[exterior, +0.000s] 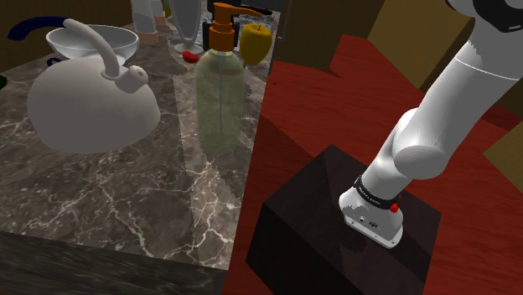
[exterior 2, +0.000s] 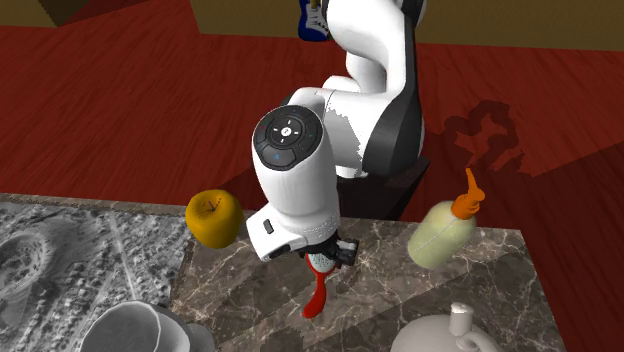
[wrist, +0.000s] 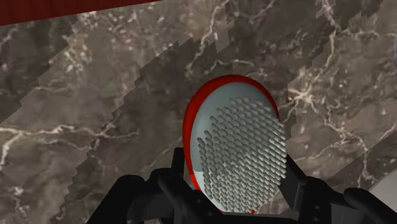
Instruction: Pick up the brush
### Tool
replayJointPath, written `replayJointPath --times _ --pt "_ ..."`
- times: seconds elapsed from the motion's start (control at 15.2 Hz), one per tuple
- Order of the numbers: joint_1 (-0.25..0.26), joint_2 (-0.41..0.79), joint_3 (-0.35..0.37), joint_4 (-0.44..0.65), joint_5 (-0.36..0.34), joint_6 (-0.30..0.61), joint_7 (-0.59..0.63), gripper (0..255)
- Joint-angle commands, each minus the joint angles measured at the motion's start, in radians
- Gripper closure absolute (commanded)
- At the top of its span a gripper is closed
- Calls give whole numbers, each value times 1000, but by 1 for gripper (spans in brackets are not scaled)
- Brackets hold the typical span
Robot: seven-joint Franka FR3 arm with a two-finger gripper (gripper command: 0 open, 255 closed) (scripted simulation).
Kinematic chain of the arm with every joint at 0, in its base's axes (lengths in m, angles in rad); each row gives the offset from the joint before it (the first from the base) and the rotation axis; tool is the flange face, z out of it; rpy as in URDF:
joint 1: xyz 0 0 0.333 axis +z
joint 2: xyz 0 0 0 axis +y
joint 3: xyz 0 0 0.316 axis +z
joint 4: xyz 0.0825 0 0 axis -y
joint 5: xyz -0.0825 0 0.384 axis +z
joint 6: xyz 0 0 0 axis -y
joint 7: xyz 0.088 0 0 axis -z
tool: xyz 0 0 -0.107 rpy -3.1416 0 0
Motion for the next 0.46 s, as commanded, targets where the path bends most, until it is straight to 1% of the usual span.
replayJointPath --times 0.0,0.26,0.4 --pt "-1 1 -1 30 -1 -29 2 255" --pt "-1 6 -1 89 -3 -83 9 255" --pt "-1 6 -1 92 -3 -85 9 255"
